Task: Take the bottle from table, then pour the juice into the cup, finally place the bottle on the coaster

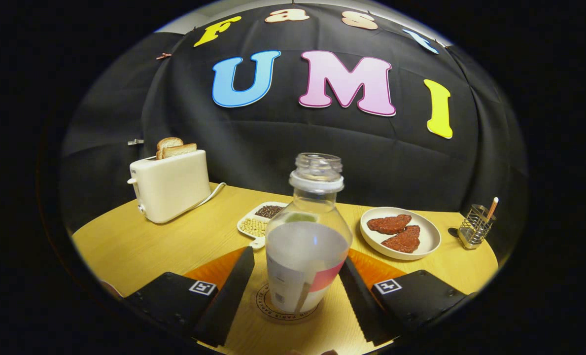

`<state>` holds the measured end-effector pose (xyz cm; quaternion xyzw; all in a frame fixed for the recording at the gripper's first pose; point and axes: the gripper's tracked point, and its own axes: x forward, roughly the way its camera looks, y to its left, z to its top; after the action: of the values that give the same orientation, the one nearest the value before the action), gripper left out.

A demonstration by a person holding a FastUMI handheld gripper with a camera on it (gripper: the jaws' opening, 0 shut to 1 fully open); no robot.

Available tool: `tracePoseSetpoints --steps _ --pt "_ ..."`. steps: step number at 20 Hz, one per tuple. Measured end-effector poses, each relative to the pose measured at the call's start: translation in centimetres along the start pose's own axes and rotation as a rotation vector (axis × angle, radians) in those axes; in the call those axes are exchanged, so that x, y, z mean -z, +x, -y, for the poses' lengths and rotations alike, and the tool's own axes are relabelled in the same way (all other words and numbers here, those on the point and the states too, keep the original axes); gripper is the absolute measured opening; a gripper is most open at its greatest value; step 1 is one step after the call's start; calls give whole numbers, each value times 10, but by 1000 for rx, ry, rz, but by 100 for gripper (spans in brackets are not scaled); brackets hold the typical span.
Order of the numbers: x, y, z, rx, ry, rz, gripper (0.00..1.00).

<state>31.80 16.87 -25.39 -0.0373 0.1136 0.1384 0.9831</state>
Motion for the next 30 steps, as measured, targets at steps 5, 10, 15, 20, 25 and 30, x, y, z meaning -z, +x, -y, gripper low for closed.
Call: tracePoseSetpoints --steps 5,10,15,20,25,30 --pt "7 -18 4 -15 17 -60 98" --pt "2 -47 14 -24 84 -101 97" --pt "-15 -92 26 -67 13 -91 98" --pt "-53 -161 43 -77 -42 -10 98" --pt "-86 -244 64 39 -32 38 98" --pt "-128 -316 74 135 21 118 97"
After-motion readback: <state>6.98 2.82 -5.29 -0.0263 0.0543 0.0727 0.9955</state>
